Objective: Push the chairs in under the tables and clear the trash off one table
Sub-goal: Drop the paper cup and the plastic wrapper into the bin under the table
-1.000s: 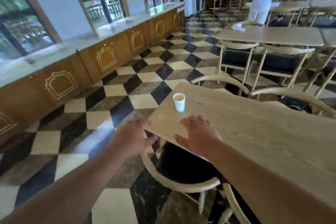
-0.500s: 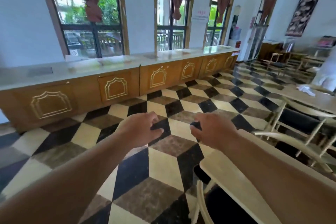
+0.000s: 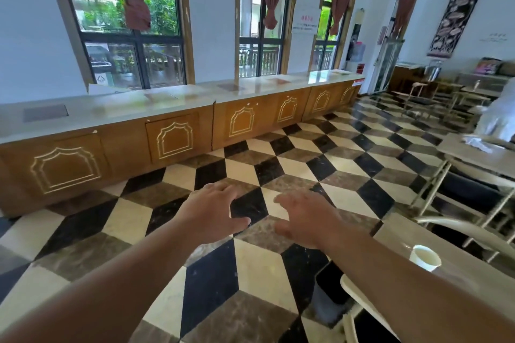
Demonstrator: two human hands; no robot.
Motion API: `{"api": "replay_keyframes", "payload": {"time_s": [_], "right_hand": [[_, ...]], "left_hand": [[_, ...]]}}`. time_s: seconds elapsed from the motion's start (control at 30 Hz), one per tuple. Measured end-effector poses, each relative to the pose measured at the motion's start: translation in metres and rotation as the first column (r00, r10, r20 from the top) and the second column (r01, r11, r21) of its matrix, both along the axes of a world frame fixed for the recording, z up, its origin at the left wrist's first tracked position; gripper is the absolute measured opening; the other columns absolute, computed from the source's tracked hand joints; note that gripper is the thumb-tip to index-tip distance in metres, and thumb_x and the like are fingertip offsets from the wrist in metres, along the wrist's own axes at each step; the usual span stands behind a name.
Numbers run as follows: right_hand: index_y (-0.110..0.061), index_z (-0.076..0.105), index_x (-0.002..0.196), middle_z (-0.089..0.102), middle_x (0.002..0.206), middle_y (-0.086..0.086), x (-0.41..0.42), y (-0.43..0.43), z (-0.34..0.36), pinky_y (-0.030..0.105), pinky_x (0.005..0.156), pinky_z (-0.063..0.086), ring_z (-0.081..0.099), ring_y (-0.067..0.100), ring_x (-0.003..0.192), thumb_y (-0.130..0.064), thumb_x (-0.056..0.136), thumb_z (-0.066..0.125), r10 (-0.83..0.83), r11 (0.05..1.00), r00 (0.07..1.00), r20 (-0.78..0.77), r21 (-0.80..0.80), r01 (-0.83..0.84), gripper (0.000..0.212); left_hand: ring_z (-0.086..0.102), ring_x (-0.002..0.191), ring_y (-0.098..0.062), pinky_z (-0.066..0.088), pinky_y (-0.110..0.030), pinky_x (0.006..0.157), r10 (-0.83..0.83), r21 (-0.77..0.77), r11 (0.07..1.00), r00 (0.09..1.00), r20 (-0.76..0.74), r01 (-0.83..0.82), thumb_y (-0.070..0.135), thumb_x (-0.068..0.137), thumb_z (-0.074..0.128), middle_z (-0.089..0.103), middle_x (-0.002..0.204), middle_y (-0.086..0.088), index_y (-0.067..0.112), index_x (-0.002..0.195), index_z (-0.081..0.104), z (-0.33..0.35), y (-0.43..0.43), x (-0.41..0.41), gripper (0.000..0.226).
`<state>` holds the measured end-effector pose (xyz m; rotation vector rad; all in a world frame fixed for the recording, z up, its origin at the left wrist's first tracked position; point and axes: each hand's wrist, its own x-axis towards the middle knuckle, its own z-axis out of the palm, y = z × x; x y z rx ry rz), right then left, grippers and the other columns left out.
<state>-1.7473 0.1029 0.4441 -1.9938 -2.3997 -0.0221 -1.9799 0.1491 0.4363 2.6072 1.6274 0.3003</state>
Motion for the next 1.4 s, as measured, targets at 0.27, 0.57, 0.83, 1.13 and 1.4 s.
{"api": "replay_keyframes", "payload": {"time_s": [0.27, 0.57, 0.83, 1.13, 1.4], "right_hand": [[-0.029, 0.061, 0.128, 0.069, 0.125, -0.001, 0.012, 0.144, -0.072, 0.043, 0.095, 0.056, 0.064, 0.022, 0.109, -0.076, 0.097, 0.041, -0.032, 0.999, 0.996, -0.079, -0.027, 0.030, 0.059], [-0.029, 0.051, 0.142, 0.068, 0.130, -0.002, 0.093, 0.322, -0.090, 0.047, 0.098, 0.055, 0.064, 0.023, 0.116, -0.073, 0.096, 0.051, -0.157, 0.988, 0.910, -0.384, -0.059, 0.145, 0.063], [-0.031, 0.055, 0.143, 0.061, 0.143, -0.003, 0.190, 0.419, -0.106, 0.045, 0.104, 0.050, 0.054, 0.023, 0.131, -0.074, 0.095, 0.053, -0.400, 0.915, 0.839, -0.368, -0.114, 0.386, 0.064], [-0.026, 0.060, 0.130, 0.066, 0.122, 0.002, 0.283, 0.465, -0.118, 0.041, 0.090, 0.054, 0.060, 0.025, 0.111, -0.061, 0.095, 0.060, -0.782, 0.607, 0.532, -0.324, -0.204, 0.768, 0.050], [-0.027, 0.060, 0.133, 0.066, 0.126, 0.001, 0.326, 0.430, -0.110, 0.045, 0.094, 0.051, 0.057, 0.028, 0.120, -0.066, 0.096, 0.052, -0.952, 0.167, 0.101, -0.291, -0.213, 0.963, 0.055]], "left_hand": [[0.065, 0.098, -0.008, 0.058, -0.028, 0.080, 0.051, -0.120, 0.990, 0.989, -0.139, -0.068, 0.073, 0.090, 0.063, 0.070, 0.119, 0.018, 0.041, 0.128, 0.063, -0.033, 0.138, 0.030, 0.050], [0.045, 0.143, -0.021, 0.044, -0.044, 0.110, -0.065, -0.186, 0.983, 0.948, -0.312, 0.006, 0.066, 0.093, 0.064, 0.049, 0.157, 0.006, 0.033, 0.154, 0.042, -0.018, 0.329, 0.122, 0.073], [0.044, 0.144, -0.023, 0.045, -0.045, 0.113, -0.236, -0.185, 0.966, 0.913, -0.332, 0.183, 0.070, 0.094, 0.060, 0.045, 0.161, 0.006, 0.036, 0.156, 0.039, -0.041, 0.460, 0.239, 0.074], [0.059, 0.127, -0.017, 0.052, -0.033, 0.091, -0.541, -0.164, 0.841, 0.807, -0.236, 0.516, 0.069, 0.093, 0.063, 0.057, 0.147, 0.008, 0.037, 0.148, 0.048, -0.064, 0.600, 0.377, 0.065], [0.056, 0.130, -0.018, 0.049, -0.033, 0.084, -0.871, -0.214, 0.491, 0.479, -0.112, 0.844, 0.064, 0.095, 0.065, 0.050, 0.155, 0.007, 0.036, 0.149, 0.046, -0.050, 0.641, 0.518, 0.063]]}}
